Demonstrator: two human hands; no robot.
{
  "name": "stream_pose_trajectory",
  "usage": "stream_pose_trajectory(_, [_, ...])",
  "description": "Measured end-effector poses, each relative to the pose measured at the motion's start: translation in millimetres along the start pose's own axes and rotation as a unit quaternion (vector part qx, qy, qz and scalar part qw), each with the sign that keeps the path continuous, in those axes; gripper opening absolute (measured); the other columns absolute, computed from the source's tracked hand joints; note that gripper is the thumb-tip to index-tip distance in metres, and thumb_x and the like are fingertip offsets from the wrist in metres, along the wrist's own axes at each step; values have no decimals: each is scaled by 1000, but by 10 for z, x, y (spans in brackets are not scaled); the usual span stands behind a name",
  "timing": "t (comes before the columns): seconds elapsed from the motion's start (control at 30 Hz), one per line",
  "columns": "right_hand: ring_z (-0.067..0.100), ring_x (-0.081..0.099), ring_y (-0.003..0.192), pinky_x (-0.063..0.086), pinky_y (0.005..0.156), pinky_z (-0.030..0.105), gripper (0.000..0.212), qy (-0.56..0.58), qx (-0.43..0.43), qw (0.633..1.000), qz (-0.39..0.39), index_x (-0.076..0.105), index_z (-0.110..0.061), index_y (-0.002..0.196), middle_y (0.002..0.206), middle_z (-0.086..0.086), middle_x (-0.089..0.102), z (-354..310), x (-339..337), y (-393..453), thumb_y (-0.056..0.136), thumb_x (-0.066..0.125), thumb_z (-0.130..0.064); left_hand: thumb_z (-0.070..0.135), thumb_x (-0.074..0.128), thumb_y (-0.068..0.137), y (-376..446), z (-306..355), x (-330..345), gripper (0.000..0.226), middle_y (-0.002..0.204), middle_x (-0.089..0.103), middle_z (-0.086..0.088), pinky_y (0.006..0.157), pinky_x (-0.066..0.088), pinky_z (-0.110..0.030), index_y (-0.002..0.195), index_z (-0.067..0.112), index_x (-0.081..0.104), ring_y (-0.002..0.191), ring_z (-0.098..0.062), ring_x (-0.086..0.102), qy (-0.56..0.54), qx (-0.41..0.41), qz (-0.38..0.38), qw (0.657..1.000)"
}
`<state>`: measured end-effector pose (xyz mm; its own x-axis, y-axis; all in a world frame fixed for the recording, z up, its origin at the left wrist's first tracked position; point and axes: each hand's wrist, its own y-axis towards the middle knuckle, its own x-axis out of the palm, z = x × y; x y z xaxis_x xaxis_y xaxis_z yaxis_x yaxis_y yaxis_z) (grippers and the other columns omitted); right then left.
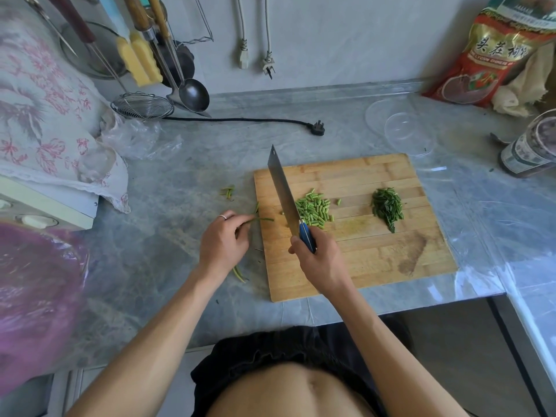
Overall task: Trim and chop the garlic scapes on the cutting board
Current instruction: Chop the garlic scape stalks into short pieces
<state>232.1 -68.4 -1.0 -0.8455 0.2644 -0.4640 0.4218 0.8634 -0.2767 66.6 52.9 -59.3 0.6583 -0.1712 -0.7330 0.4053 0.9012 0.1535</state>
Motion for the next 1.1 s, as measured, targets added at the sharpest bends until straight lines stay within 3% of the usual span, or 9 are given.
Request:
stream_pose_trajectory(0.1, [2, 51, 49, 40, 50, 23, 24, -8, 0, 1000, 3, 56, -6, 84, 77, -3, 71, -7, 5, -1, 95, 56, -28, 8, 65, 90, 23, 13, 5, 23, 94, 72, -3, 66, 36, 1, 110, 12, 75, 77, -10, 63, -61, -139, 51, 987])
stream_pose_trajectory(0.23, [2, 49, 47, 39, 51, 26, 26, 2, 5, 1000, 5, 57, -4, 83, 65, -9, 64, 3, 23, 7, 95, 57, -27, 10, 67, 90, 52, -22, 39, 20, 99, 74, -6, 67, 34, 5, 109, 9, 75, 82, -9, 62, -67, -193, 39, 978])
stream_pose_trajectory(0.3, [3, 48, 47, 38, 51, 27, 26, 8, 9, 1000, 5, 57, -4, 83, 64, -9, 63, 5, 29, 13, 94, 57, -27, 11, 66, 90, 46, -13, 62, 17, 95, 75, -6, 67, 39, -1, 104, 8, 76, 82, -12, 65, -54, -172, 17, 983])
stream_pose_trajectory(0.43, [2, 51, 48, 40, 52, 27, 25, 0, 4, 1000, 2, 55, -7, 81, 71, -5, 68, 8, 32, 18, 94, 57, -28, 24, 65, 91, 28, 25, 111, 16, 80, 68, -3, 62, 52, -34, 86, 12, 75, 72, -16, 62, -32, -142, 12, 989])
stream_pose_trajectory(0.57, [2, 51, 49, 39, 53, 25, 24, -7, 1, 1000, 2, 56, -6, 83, 68, -11, 67, 32, 22, 23, 94, 57, -27, 26, 66, 92, 31, 23, 153, 13, 82, 66, 1, 60, 47, -31, 91, 16, 75, 73, -16, 61, -21, -105, -23, 994])
stream_pose_trajectory(0.7, [3, 49, 48, 38, 52, 25, 24, -1, 2, 1000, 0, 58, -6, 84, 60, -14, 62, 42, 17, 18, 95, 57, -27, 21, 63, 93, 86, -9, 156, 18, 72, 60, -1, 53, 33, -28, 79, 11, 69, 67, -22, 59, 14, -84, -39, 996])
stream_pose_trajectory(0.9, [2, 51, 47, 39, 53, 26, 26, 20, 5, 1000, -5, 56, -10, 81, 69, -3, 68, 66, 12, -36, 97, 53, -31, 14, 71, 87, 162, 57, 31, 6, 75, 59, -2, 53, 45, -32, 85, 12, 75, 70, -27, 60, 96, 118, -86, 985])
stream_pose_trajectory(1.0, [0, 52, 48, 37, 54, 22, 32, -1, 7, 1000, -18, 59, -7, 82, 60, -8, 62, 69, 35, -54, 99, 49, -33, 11, 72, 83, 174, 15, 29, 5, 71, 57, -2, 51, 41, -30, 79, 13, 75, 66, -31, 60, 117, 145, -101, 977])
stream_pose_trajectory(1.1, [0, 55, 56, 37, 55, 19, 31, -38, 4, 999, -31, 58, -11, 85, 72, -4, 69, 77, 70, -67, 100, 47, -36, 6, 69, 81, 145, -7, 44, 13, 71, 60, -3, 50, 43, -31, 85, 15, 78, 64, -31, 61, 113, 147, -95, 978])
